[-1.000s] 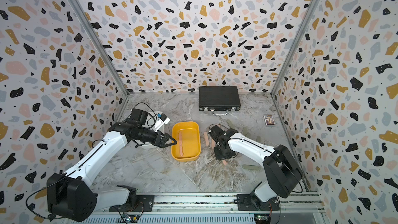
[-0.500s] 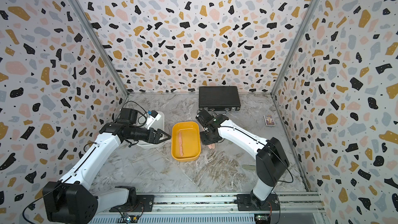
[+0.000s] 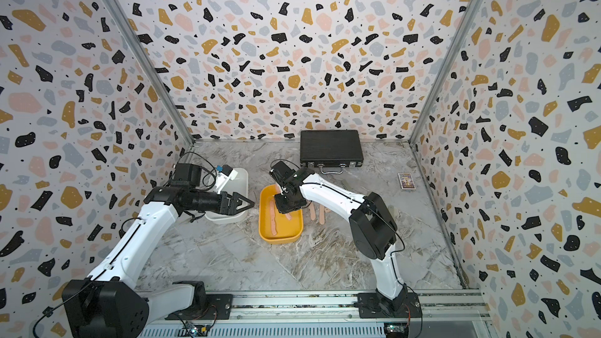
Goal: Place the fruit knives into the storage box by color
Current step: Place the fruit knife in the storage box.
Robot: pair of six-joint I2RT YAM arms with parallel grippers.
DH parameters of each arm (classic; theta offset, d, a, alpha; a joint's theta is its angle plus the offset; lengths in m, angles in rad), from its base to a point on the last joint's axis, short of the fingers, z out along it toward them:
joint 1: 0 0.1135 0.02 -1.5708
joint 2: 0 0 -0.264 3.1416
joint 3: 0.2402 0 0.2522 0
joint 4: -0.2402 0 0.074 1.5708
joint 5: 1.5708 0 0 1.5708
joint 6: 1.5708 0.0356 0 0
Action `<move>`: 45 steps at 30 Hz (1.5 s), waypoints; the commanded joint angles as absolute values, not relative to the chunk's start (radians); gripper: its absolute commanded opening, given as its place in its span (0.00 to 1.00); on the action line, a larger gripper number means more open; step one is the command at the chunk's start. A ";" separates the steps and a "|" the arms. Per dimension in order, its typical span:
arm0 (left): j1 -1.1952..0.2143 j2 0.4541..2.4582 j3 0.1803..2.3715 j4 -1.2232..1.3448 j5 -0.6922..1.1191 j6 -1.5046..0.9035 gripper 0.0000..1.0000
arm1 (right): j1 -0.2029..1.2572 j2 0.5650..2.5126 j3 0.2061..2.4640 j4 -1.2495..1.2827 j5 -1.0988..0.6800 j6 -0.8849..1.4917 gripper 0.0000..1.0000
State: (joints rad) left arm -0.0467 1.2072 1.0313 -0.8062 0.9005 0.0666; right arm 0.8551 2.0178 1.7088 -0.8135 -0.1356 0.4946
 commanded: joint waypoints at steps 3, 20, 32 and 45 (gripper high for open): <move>-0.041 1.206 1.032 -0.784 0.917 0.069 0.99 | 0.859 2.056 1.725 -0.763 -0.200 0.537 0.19; -0.041 1.203 1.017 -0.772 0.887 0.073 0.99 | 0.870 2.061 1.619 -0.649 -0.249 0.583 0.30; -0.041 1.175 1.016 -0.766 0.867 0.075 0.99 | 0.868 1.814 1.495 -0.538 -0.164 0.514 0.60; -0.043 1.208 1.185 -0.882 0.909 0.103 0.99 | 0.793 1.638 1.394 -0.624 0.011 0.443 0.66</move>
State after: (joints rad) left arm -0.0460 1.1961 1.1339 -0.8467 0.8822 0.0753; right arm 0.8242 1.6749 1.4231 -0.5728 -0.0322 0.4583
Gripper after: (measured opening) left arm 0.991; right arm 0.658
